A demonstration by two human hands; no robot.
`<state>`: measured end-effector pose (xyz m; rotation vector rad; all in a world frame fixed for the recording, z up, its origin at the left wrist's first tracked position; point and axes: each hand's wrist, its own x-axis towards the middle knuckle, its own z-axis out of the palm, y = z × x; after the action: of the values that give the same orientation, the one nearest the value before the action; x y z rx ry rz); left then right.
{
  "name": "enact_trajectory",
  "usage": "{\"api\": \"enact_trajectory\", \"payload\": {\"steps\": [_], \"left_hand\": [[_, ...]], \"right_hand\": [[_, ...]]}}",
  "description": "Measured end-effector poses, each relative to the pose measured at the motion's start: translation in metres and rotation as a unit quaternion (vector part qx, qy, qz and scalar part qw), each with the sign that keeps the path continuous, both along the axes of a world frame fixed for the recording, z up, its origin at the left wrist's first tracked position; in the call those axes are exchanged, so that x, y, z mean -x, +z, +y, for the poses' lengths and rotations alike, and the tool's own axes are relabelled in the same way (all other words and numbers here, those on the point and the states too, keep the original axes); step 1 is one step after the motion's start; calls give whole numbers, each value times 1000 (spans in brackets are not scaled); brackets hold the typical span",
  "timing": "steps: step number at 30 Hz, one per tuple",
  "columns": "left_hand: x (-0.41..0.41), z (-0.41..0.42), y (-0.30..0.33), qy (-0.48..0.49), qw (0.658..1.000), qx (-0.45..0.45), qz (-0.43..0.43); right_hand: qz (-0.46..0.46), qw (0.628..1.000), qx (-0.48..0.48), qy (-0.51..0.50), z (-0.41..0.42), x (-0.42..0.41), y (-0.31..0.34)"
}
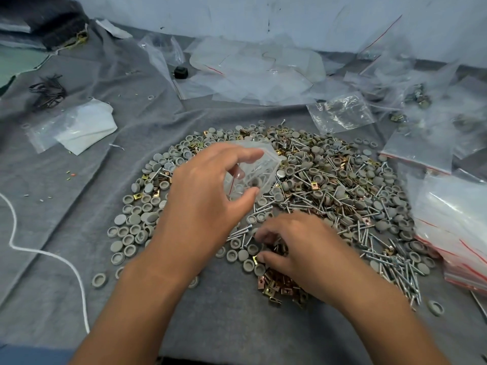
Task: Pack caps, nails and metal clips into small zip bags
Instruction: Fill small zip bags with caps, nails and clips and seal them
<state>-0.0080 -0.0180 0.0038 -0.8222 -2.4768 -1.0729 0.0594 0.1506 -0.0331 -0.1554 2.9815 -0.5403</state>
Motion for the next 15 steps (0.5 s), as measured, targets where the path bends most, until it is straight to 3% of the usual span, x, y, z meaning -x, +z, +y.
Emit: {"api": "enact_trajectory", "payload": {"steps": [10,15], "left_hand": [[-1,0,1,-11,1000,-2,6],[-2,2,1,-22,999,21,11]], "right_hand": [[-17,996,81,-21,6,2,-2],[-16,998,60,-12,7,1,-2]]}}
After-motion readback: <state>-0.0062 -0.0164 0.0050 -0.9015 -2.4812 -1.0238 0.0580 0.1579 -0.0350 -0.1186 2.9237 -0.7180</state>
